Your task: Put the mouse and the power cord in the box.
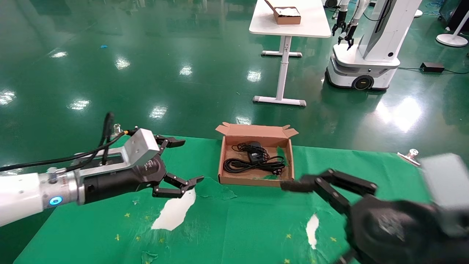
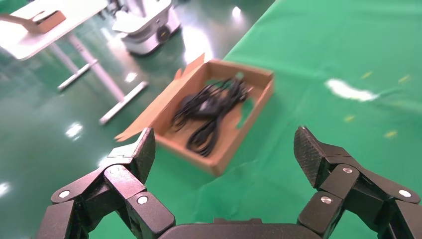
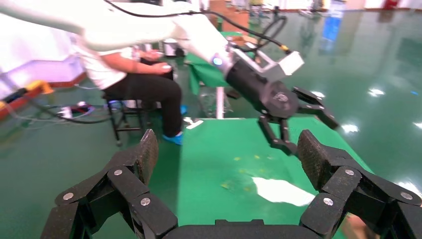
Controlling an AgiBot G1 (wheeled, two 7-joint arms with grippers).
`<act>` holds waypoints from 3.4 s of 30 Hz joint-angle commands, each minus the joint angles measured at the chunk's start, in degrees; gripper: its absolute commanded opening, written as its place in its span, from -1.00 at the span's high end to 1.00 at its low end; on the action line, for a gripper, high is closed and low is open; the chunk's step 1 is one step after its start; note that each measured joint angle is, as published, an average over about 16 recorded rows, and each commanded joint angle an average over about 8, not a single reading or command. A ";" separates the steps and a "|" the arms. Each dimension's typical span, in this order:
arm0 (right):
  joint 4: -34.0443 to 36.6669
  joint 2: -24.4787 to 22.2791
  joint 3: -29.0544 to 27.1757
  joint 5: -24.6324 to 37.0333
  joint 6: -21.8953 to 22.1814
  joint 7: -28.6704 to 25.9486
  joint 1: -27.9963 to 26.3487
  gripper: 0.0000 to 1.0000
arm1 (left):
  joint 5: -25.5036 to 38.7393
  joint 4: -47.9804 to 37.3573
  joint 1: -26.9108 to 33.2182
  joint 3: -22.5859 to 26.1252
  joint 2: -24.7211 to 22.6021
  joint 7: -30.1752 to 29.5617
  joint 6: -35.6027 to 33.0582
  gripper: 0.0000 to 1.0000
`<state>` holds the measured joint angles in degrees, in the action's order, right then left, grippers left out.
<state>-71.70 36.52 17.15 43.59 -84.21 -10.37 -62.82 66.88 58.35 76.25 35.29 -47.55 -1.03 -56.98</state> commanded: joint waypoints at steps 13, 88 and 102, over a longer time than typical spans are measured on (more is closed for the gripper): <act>-1.82 -1.51 -1.06 -1.77 -1.49 -0.33 1.21 -1.00 | -11.63 7.08 -6.83 -8.96 5.83 -4.52 -13.35 -1.00; -1.81 -1.55 -0.99 -1.82 -1.45 -0.29 1.21 -1.00 | -24.98 15.17 -14.67 -19.22 12.51 -9.68 -28.64 -1.00; -1.80 -1.55 -0.99 -1.82 -1.45 -0.29 1.21 -1.00 | -24.94 15.16 -14.65 -19.20 12.49 -9.68 -28.60 -1.00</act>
<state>-73.50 34.97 16.16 41.77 -85.66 -10.66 -61.61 41.94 73.51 61.60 16.08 -35.06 -10.71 -85.58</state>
